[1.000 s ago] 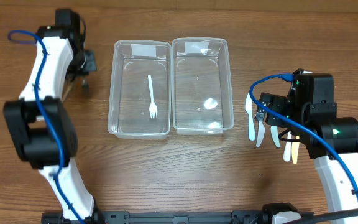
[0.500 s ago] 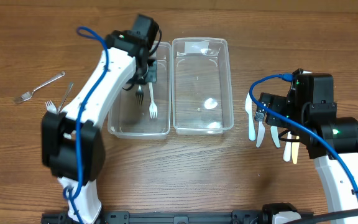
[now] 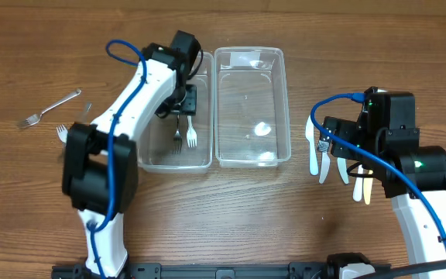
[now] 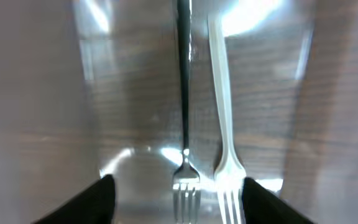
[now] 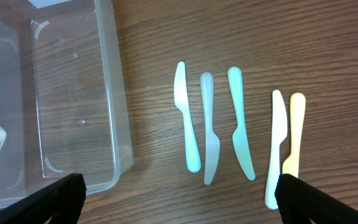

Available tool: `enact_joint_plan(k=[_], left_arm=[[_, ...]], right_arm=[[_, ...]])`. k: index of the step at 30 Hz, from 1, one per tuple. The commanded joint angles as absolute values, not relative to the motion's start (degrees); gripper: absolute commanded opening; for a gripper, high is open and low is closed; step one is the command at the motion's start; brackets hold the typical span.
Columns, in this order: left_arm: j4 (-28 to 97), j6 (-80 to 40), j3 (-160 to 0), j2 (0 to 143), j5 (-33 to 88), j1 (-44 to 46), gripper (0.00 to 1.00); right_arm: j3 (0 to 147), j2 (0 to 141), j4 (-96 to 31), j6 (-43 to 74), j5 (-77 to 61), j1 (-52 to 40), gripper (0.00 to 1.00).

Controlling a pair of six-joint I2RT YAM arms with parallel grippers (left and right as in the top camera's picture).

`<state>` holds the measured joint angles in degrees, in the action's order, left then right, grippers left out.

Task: Pack container
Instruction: 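Place the black-handled fork into the left container, then grasp a metal fork with the left gripper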

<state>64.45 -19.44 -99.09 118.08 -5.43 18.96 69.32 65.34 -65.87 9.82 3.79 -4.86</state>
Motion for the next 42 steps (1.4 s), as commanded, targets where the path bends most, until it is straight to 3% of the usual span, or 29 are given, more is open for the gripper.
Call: enact_joint_plan(k=[1, 7, 9, 13, 16, 18, 25, 29, 42], left_arm=[[65.84, -16.93, -102.74, 104.62, -8.75, 15.51, 0.7], [70.3, -21.5, -102.69, 96.68, -9.39, -2.59, 0.74], [69.1, -14.87, -102.63, 97.89, -9.3, -7.31, 0.77], [65.67, 18.83, -102.63, 101.49, -5.17, -12.95, 0.8], [64.29, 32.88, -102.63, 104.36, 0.86, -16.34, 0.84], [62.96, 41.32, -102.63, 106.96, 0.67, -18.52, 1.0], [54.57, 45.84, -102.63, 112.79, 0.19, -23.24, 1.0], [53.56, 51.4, -102.63, 118.72, 0.73, -24.82, 1.0], [52.6, 53.12, -102.63, 131.76, 2.31, -25.69, 0.97]], right_arm=[[70.98, 65.34, -65.73, 9.56, 3.79, -4.75, 1.0], [70.98, 65.34, -65.69, 9.56, 3.79, -4.75, 1.0], [70.98, 65.34, -65.69, 9.56, 3.79, -4.75, 1.0], [70.98, 65.34, -65.71, 9.39, 3.79, -4.75, 1.0], [70.98, 65.34, -65.73, 8.91, 3.79, -4.75, 1.0], [70.98, 65.34, -65.71, 8.47, 3.79, -4.75, 1.0], [70.96, 65.98, -65.73, 7.38, 3.79, -4.75, 1.0], [70.96, 67.61, -65.93, 7.38, 3.79, -4.75, 1.0], [70.96, 69.69, -66.35, 7.25, 3.79, -4.75, 1.0]])
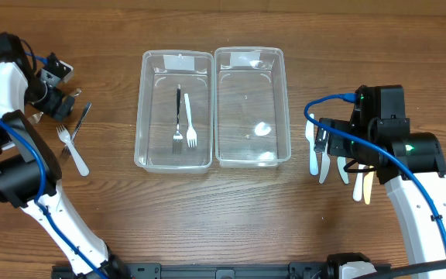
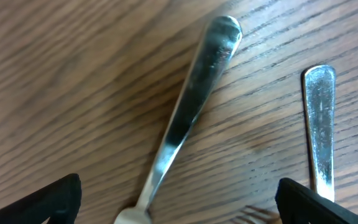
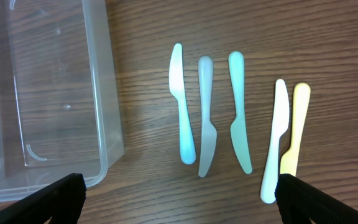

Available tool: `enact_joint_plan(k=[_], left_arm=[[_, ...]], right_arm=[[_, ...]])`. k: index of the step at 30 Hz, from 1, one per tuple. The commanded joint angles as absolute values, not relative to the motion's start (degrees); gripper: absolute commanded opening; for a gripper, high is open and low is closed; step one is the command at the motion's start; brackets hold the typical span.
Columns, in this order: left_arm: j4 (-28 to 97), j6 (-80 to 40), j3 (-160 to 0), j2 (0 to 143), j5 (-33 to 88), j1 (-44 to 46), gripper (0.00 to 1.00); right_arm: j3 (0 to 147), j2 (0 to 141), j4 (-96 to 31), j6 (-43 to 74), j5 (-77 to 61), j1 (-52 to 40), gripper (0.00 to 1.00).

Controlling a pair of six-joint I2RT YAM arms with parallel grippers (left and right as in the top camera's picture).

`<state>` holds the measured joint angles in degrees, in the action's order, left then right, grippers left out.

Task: Pack container
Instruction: 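Grasp a metal fork with the left gripper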

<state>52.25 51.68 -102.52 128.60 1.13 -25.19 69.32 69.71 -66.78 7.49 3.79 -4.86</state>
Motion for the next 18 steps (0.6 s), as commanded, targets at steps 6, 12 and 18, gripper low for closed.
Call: enact_joint_plan(k=[6, 12, 18], left_arm=[[52.6, 51.48, -102.63, 132.79, -0.51, -26.55, 0.94], [55.37, 50.54, -102.59, 132.79, -0.14, -29.04, 0.72], [55.88, 50.54, -102.59, 132.79, 1.63, -29.39, 0.53]], right_arm=[[70.96, 69.69, -66.35, 7.22, 3.79, -4.75, 1.0], [70.96, 69.69, -66.32, 7.22, 3.81, -4.75, 1.0], [70.96, 69.69, -66.35, 7.22, 3.79, -4.75, 1.0]])
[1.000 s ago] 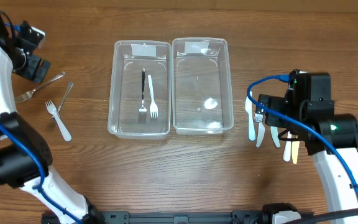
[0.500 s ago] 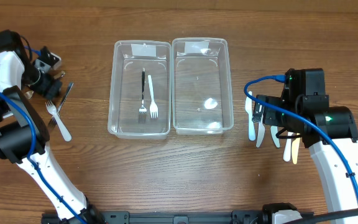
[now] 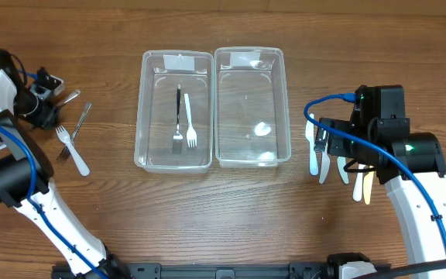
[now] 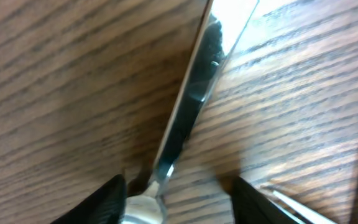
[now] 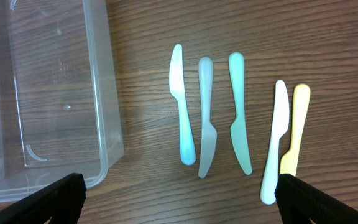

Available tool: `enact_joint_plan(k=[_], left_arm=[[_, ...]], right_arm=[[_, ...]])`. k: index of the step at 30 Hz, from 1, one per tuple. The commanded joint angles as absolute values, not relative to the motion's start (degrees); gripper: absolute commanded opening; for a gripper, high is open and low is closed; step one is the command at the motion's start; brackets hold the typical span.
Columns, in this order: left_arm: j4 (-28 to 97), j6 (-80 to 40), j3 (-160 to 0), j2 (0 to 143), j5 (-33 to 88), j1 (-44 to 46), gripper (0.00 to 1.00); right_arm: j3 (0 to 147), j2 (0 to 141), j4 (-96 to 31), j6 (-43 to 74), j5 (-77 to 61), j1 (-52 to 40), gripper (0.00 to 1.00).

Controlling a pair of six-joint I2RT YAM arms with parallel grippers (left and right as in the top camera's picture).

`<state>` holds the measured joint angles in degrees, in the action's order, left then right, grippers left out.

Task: Pack container
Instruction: 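Grasp a metal fork with the left gripper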

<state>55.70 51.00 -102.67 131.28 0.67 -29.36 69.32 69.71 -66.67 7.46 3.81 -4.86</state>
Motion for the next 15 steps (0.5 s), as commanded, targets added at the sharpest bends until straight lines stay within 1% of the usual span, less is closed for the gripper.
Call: enact_joint_plan(k=[1, 2, 4, 5, 9, 11, 13, 15], left_arm=[[55.88, 50.57, -102.59, 132.79, 1.98, -29.39, 0.52], [55.88, 50.54, -102.59, 132.79, 2.26, -29.39, 0.49], [55.92, 50.54, -102.59, 132.79, 2.61, -29.32, 0.41], [56.07, 50.57, -102.59, 132.79, 2.9, -29.32, 0.34], [56.07, 50.57, -102.59, 132.79, 4.45, -29.28, 0.3], [56.1, 50.57, -102.59, 132.79, 4.54, -29.17, 0.24], [56.12, 50.54, -102.59, 132.79, 4.54, -29.1, 0.15], [56.12, 50.52, -102.59, 132.79, 4.54, -28.99, 0.13]], right_arm=[[70.96, 69.69, -66.35, 7.22, 3.79, -4.75, 1.0], [70.96, 69.69, -66.35, 7.22, 3.79, -4.75, 1.0], [70.96, 69.69, -66.35, 7.22, 3.79, -4.75, 1.0], [70.96, 69.69, -66.35, 7.22, 3.79, -4.75, 1.0], [70.96, 69.69, -66.32, 7.22, 3.79, -4.75, 1.0], [70.96, 69.69, -66.3, 7.22, 3.79, -4.75, 1.0], [70.96, 69.69, -66.3, 7.2, 3.81, -4.75, 1.0], [70.96, 69.69, -66.26, 7.22, 3.81, -4.75, 1.0]])
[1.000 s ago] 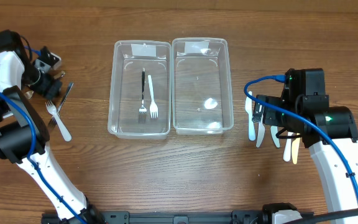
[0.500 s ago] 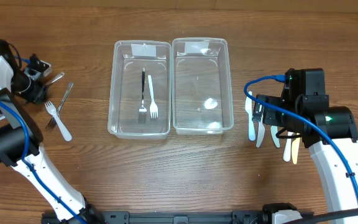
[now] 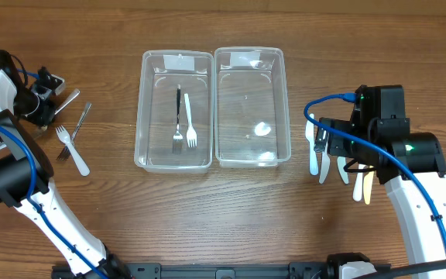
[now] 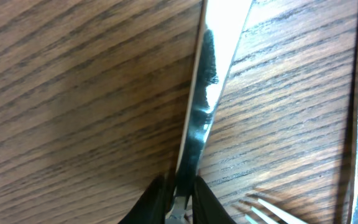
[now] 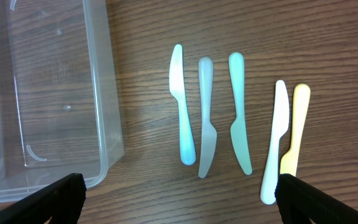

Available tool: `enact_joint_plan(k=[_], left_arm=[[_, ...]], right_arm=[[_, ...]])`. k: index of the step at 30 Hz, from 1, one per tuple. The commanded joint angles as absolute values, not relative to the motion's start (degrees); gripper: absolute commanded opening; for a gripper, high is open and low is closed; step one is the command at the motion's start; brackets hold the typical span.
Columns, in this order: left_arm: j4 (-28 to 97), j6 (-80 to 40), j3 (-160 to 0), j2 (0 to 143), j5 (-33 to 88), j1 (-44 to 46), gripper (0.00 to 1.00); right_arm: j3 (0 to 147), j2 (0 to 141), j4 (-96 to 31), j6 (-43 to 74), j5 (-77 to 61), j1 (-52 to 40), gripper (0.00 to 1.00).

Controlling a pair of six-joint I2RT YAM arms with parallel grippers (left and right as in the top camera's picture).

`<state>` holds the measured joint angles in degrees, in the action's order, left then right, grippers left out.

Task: Pack container
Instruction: 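Grasp a metal fork with the left gripper, then place the metal fork into the left container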

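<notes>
My left gripper is at the table's far left, shut on a metal fork that lies on the wood; the jaws pinch its neck. A second metal fork and a white plastic fork lie beside it. The left clear container holds a dark-handled fork and a white fork. The right clear container holds nothing. My right gripper hangs open above several plastic knives on the table.
The knives lie in a row right of the right container: pale blue, grey-blue, teal, white and yellow. The right container's wall is just left of them.
My left gripper's jaws stood apart on either side of the metal fork; now they are shut on it. The right arm has not moved.
My left gripper was open inside the left container over its two forks. Then it was open at the far left above a metal fork, then low around that fork, and now shut on it. The right gripper stayed open over the knives, shifting only slightly early on.
</notes>
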<state>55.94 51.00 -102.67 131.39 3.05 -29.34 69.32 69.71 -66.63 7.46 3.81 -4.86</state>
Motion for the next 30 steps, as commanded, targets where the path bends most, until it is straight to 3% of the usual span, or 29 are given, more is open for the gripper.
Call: enact_joint_plan(k=[1, 3, 10, 16, 24, 30], left_arm=[[56.07, 50.52, -102.59, 132.79, 4.54, -28.95, 0.12], [55.79, 49.6, -102.61, 132.79, 4.54, -28.84, 0.04], [56.03, 39.7, -102.69, 129.16, 4.54, -27.62, 0.04], [59.4, 30.89, -102.72, 116.36, 4.51, -22.35, 0.04], [63.46, 15.73, -102.72, 98.39, 3.73, -5.56, 0.04], [70.06, -5.15, -102.37, 98.74, 3.66, 7.94, 0.04]], right_arm=[[70.96, 69.69, -66.13, 7.2, 3.79, -4.75, 1.0], [70.96, 69.69, -65.91, 7.2, 3.81, -4.75, 1.0], [70.96, 69.69, -64.9, 7.22, 3.81, -4.75, 1.0], [70.96, 69.69, -64.49, 7.25, 3.79, -4.75, 1.0], [70.96, 69.67, -64.42, 7.25, 2.26, -4.75, 1.0], [70.96, 69.67, -65.01, 7.27, 1.78, -4.75, 1.0]])
